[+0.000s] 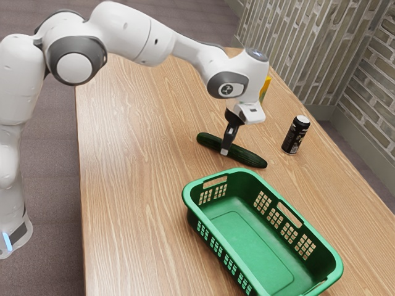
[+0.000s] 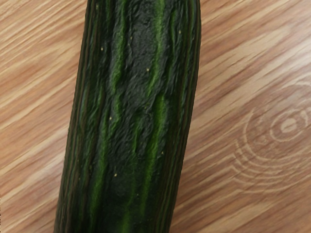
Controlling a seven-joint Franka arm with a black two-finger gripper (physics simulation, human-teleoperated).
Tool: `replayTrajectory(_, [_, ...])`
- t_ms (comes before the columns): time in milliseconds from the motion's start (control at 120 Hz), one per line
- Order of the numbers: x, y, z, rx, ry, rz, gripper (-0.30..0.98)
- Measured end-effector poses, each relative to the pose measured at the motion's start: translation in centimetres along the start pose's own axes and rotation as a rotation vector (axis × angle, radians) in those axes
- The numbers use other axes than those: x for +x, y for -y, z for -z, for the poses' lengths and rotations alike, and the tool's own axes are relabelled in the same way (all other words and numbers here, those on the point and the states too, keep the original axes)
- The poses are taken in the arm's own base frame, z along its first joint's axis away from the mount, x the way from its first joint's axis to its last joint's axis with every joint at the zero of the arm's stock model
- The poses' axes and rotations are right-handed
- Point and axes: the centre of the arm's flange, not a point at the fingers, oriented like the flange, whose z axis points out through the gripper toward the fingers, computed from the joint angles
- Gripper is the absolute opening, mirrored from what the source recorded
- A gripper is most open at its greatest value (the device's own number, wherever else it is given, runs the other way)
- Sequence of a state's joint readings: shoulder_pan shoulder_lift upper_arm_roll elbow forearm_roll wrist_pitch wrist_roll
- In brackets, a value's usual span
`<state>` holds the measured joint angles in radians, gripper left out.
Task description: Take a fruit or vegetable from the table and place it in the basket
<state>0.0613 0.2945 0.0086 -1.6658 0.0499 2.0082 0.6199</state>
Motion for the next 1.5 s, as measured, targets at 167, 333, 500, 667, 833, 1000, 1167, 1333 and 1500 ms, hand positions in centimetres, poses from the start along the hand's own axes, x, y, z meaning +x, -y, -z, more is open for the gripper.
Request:
replayTrajectory(167, [0.0,0.2,-0.4,-0.001,0.0,-0.012,0.69])
replayTrajectory(333, [0.0,0.5,-1.6,-0.008,0.011,-0.018,0.68])
replayTrajectory(500, [0.2,0.6,-2.2,-0.009,0.01,-0.028,0.5])
replayTrajectory(667, [0.3,0.6,-2.2,-0.002,0.005,-0.034,0.23])
replayTrajectory(833, [0.3,0.6,-1.4,0.016,-0.007,-0.038,0.18])
replayTrajectory(1000, [0.1,0.3,2.4,0.053,-0.053,-0.042,0.16])
replayTrajectory(1167, [0.7,-3.0,8.3,0.085,-0.12,-0.094,0.17])
replayTrajectory(1333, [0.2,-6.3,14.0,0.116,-0.159,-0.142,0.17])
replayTrajectory(1500, [0.9,-10.6,16.6,0.125,-0.164,-0.218,0.17])
